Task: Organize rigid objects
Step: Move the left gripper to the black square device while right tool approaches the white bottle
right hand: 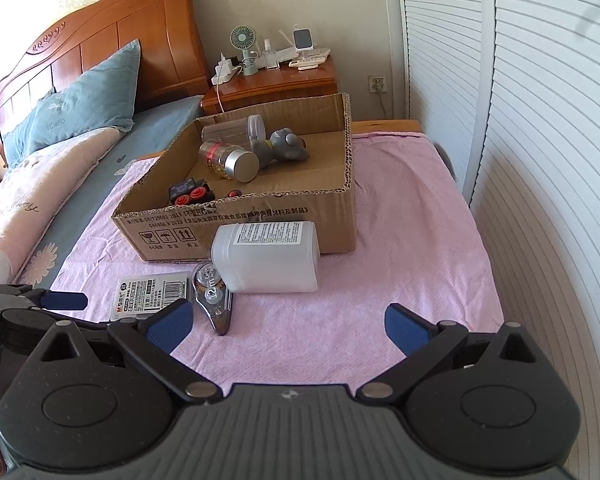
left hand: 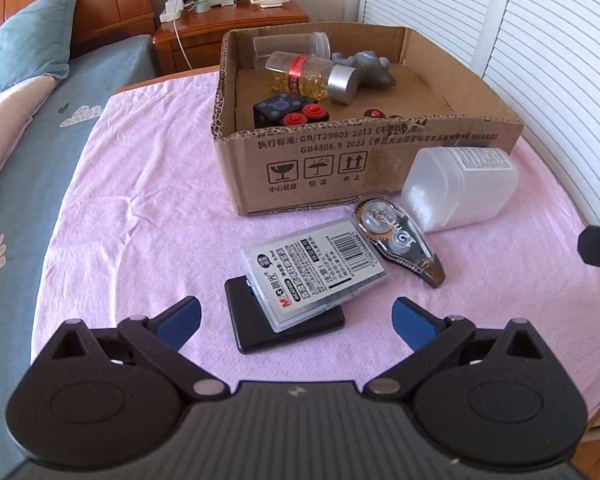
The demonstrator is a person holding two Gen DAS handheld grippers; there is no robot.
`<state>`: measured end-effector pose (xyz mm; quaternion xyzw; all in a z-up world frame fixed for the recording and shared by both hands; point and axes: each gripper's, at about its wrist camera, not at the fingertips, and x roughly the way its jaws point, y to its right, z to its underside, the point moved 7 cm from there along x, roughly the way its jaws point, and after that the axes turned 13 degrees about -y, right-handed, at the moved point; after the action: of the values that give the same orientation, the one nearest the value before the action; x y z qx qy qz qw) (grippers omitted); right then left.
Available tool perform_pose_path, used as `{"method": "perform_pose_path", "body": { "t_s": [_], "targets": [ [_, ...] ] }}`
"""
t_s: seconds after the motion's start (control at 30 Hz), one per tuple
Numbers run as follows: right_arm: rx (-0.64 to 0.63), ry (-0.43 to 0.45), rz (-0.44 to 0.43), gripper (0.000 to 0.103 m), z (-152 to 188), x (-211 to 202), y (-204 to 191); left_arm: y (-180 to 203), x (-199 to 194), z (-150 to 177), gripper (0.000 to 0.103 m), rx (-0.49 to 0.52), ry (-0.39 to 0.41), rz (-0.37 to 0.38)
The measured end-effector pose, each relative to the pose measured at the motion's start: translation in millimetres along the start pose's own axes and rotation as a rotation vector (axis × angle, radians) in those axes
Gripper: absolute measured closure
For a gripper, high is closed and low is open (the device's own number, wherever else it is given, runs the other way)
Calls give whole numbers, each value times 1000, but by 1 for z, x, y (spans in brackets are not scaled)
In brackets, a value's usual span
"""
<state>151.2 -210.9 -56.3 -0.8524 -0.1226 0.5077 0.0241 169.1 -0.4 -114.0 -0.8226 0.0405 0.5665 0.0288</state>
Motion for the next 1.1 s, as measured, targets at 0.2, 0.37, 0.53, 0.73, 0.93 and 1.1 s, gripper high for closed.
{"method": "perform_pose_path", "body": {
  "t_s": [0.2,0.37,0.53,0.73,0.93,1.1],
  "targets": [
    [-6,6,5,0,2,3,2,-6,20,8,2,-96,28,11],
    [-12,10,8,0,3,7,3,-13,30,11,0,-120,47,-31],
    [-30,20,45,0,1,13,0,-27,28,17,0,-138,55,-36],
    [-104,79,92,0,-16,26,-19,-30,27,21,0,-120,72,-29],
    [-195,154,157,0,-39,48,-49,-30,27,22,0,-107,84,-24],
    [-198,149,239,0,-49,74,-53,-30,26,23,0,-98,93,-20]
  ]
}}
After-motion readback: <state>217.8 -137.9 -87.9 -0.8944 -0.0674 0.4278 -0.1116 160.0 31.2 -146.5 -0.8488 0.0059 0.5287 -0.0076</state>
